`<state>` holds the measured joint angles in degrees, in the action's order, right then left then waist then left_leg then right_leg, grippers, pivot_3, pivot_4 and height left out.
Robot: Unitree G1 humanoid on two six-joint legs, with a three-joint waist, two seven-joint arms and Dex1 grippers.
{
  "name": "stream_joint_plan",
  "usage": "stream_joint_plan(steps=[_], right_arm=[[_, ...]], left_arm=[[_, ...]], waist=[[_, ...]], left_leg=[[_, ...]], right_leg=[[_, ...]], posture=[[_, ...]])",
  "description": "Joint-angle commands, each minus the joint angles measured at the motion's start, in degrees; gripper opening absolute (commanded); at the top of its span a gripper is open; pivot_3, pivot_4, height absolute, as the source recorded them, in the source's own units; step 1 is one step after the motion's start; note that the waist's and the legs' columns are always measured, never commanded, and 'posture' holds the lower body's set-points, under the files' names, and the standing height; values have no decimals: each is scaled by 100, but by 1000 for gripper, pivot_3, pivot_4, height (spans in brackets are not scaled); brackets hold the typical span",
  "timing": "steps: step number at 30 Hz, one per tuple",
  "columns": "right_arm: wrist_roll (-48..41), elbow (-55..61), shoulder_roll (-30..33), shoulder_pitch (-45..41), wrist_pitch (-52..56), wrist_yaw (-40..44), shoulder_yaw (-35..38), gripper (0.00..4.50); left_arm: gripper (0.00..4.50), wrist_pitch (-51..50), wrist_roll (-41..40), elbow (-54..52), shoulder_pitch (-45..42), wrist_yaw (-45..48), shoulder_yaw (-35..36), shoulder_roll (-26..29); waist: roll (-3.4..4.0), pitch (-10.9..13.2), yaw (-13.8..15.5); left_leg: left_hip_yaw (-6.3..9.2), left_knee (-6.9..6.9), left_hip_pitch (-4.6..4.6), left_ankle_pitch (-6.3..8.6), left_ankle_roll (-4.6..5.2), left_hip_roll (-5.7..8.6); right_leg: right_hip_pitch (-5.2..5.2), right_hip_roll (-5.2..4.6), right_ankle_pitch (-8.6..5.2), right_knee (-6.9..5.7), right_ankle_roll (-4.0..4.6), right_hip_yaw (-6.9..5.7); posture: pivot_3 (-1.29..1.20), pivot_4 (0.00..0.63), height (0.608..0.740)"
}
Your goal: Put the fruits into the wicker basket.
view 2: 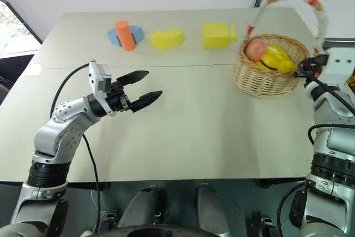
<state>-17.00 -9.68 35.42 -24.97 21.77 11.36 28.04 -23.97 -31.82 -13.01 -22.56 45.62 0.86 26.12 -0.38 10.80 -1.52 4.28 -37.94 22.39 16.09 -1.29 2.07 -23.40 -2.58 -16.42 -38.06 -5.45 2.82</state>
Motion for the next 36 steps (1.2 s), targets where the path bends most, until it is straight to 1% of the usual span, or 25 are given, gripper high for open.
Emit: stream_joint_plan(steps=[1,2,4,7,8,11,14,17,19,21,23,26,29,36], right_arm=[[94,-115,50,-197,-394,-226,169,138],[38,-95,52,-152,-370,-193,194,938],[-36,-11,59,-76,-342,-148,227,1531],[-73,322,72,89,-373,-218,381,3071],[-97,446,75,169,-417,-220,457,3460],[-219,767,84,501,-561,-40,650,3460],[-475,1180,98,992,-647,342,858,3460],[-1124,1761,129,1532,-583,1135,1057,3460],[-1233,2101,283,1979,-514,1721,854,3460],[-1354,2569,410,2404,-390,2340,349,3460],[-1450,2869,461,2562,-190,2646,-142,3460],[-1134,2758,426,2464,-271,2800,-775,3460],[-940,2475,286,2199,-399,2817,-1199,3460],[-732,1960,68,1873,-616,2930,-1530,3460]], left_arm=[[4500,172,49,-12,-126,32,52,-20],[4500,178,58,1,-134,38,58,-25],[4500,194,71,14,-131,48,64,-32],[4500,215,89,27,-94,60,88,-32],[4500,214,96,33,-80,52,100,-30],[4500,244,151,123,-63,11,148,-29],[4500,276,194,321,-32,-109,306,-10],[4500,359,372,606,127,-211,494,179],[4500,429,414,779,212,-289,650,229],[4500,614,584,995,373,-384,802,314],[4500,792,742,1122,518,-479,880,369],[4500,863,766,1173,674,-598,993,328],[4500,871,774,1090,896,-681,1036,298],[4500,827,727,816,1318,-809,1100,262]], waist=[[1,-1,-14],[1,-1,-7],[1,-1,13],[1,-1,53],[1,-1,59],[1,-1,78],[1,-1,79],[1,-1,43],[6,-3,27],[6,-3,24],[5,-3,-5],[4,-3,40],[4,-3,76],[3,-2,93]], left_leg=[[0,0,0,0,0,0],[0,0,0,0,0,0],[1,0,0,0,0,1],[1,-1,1,0,1,2],[1,-1,1,0,1,2],[1,-1,2,1,3,5],[7,0,2,2,4,5],[4,-1,0,2,5,4],[4,0,-4,3,5,-3],[3,0,-5,3,5,-3],[4,0,-13,3,5,-7],[7,-2,-13,2,4,-6],[8,-3,-11,3,4,0],[17,-1,-1,4,4,3]], right_leg=[[0,1,0,-2,0,0],[1,0,0,-3,0,0],[2,-1,0,-2,0,0],[2,-2,0,-2,0,0],[2,-3,0,-1,0,0],[3,-6,0,2,-1,0],[6,-5,0,4,-1,0],[6,-4,0,3,-1,0],[7,3,0,3,-1,0],[7,2,0,2,-1,0],[14,4,0,2,-1,1],[18,-2,0,2,-2,1],[17,-10,0,3,-2,0],[13,-17,0,11,-2,-5]], posture=[[0,150,740],[0,150,740],[0,150,740],[0,150,740],[0,150,740],[0,150,740],[0,150,740],[0,150,740],[0,150,740],[0,150,740],[0,150,740],[0,150,740],[0,150,740],[0,150,740]])
